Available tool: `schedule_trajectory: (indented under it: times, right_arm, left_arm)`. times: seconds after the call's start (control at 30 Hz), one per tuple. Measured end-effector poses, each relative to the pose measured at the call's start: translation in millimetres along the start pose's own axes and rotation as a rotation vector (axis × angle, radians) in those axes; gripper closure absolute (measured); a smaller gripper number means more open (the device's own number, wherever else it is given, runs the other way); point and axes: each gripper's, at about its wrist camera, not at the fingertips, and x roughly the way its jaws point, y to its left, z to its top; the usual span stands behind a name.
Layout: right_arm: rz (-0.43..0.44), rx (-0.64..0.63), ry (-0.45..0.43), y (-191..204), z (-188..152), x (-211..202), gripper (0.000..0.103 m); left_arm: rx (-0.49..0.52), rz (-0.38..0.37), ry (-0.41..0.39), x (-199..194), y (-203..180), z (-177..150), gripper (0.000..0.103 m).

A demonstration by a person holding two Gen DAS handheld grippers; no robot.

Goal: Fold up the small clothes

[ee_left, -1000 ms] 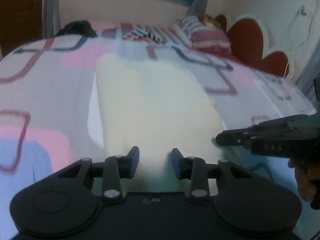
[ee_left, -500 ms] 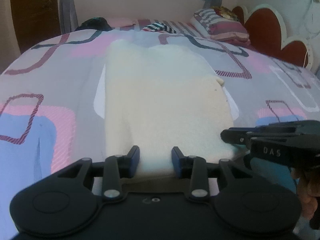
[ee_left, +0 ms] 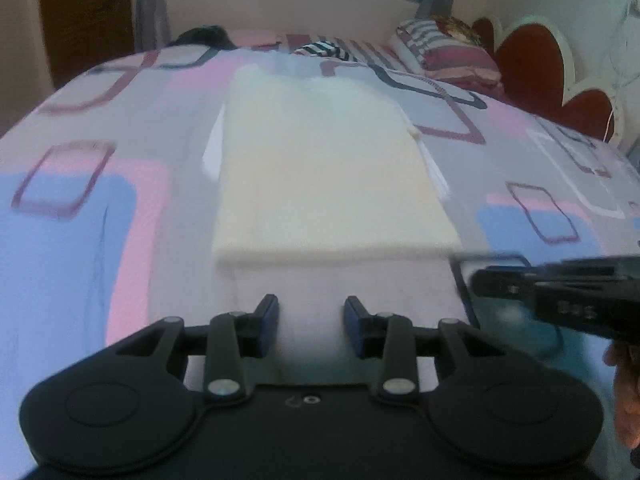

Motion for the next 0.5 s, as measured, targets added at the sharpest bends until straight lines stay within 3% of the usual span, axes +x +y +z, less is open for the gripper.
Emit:
schedule_trajectory:
  times: [0.13, 0.23, 0.33, 0.5]
  right_arm:
    - [0.006, 0.055, -0.027, -3, -55, -56, 0.095]
    - [0.013, 0.087, -0.055, -1, -89, -105, 0.095]
    - [0.014, 0.099, -0.095, 5, -111, -151, 0.095]
    - [-0.008, 0.043, -0.185, 28, -117, -210, 0.095]
  left_arm:
    - [-0.049, -0.014, -0.024, -46, -9, -47, 0.068]
    - [-0.016, -0.015, -0.066, -88, -23, -72, 0.068]
    - [0.018, 0.000, -0.117, -129, -35, -84, 0.068]
    - [0.035, 0.059, -0.234, -191, -60, -88, 0.068]
